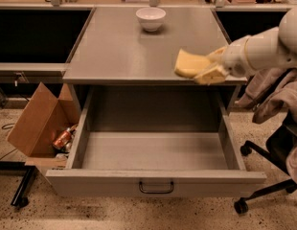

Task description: Pick sponge from top drawer and place on counter

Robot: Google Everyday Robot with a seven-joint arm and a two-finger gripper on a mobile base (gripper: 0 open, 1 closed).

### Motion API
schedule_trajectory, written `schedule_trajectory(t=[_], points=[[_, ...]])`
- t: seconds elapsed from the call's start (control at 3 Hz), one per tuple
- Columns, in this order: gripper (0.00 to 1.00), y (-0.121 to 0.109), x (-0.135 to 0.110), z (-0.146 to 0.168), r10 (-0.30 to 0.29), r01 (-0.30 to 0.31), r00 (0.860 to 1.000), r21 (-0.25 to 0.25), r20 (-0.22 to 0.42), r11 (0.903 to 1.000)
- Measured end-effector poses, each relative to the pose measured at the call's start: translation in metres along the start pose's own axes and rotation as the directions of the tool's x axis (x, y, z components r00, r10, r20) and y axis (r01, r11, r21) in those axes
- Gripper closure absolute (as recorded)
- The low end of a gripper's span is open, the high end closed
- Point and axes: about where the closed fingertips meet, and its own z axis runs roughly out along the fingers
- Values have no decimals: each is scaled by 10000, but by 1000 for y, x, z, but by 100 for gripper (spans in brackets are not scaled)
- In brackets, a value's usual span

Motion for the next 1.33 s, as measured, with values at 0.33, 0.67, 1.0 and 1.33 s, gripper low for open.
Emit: schedule_trajectory(t=[0.33, 0.67, 1.0, 1.33], points=[[100, -50, -32, 7, 1243, -1274, 9820, 128, 1424, 9918], [100, -69, -44, 18, 1912, -1949, 9594, -26, 2076, 9808], [100, -79, -43, 39, 2487, -2529, 9410, -111, 2293, 9674], [83, -83, -34, 59, 2951, -3024, 9306, 5, 2168, 9532]])
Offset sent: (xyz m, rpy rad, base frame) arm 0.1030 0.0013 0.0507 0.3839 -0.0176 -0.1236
